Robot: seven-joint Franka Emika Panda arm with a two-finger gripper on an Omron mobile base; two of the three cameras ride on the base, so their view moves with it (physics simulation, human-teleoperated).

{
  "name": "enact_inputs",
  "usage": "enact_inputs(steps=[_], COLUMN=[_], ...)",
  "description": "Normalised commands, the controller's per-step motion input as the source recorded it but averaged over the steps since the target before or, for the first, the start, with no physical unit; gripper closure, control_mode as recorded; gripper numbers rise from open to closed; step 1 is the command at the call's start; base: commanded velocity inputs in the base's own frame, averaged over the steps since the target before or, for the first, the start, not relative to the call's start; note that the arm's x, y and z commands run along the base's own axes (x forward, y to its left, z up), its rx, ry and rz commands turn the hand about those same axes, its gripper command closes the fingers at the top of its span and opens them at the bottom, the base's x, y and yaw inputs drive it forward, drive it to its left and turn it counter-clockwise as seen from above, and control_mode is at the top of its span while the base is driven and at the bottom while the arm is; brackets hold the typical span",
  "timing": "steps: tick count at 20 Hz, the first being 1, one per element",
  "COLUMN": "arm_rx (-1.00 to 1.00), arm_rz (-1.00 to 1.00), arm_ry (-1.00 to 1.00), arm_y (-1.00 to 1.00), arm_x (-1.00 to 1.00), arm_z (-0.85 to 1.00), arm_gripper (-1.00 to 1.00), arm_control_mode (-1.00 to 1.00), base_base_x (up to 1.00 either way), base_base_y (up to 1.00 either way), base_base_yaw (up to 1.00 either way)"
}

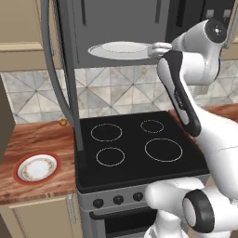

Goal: Pick the chicken drumstick from the microwave and place it on plate located on the counter.

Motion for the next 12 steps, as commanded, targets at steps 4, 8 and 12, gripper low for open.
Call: enact_inputs(steps=[4, 8, 12], arm_rx=[-0.05, -0.03, -0.04], arm_rz=[0.03, 0.17, 0.38], arm_ry=[0.03, 0.08, 0.16], arm_y=[0.0, 0.03, 0.29], arm_x=[-1.0, -0.74, -0.07], arm_z=[-0.4, -0.48, -0.64], arm_gripper=[1.0, 1.0, 1.0], arm_control_mode=[-1.0, -1.0, -1.0], base_base_x=[0.0, 0.0, 0.0], base_base_y=[0.0, 0.0, 0.0], base_base_yaw=[0.0, 0.0, 0.0])
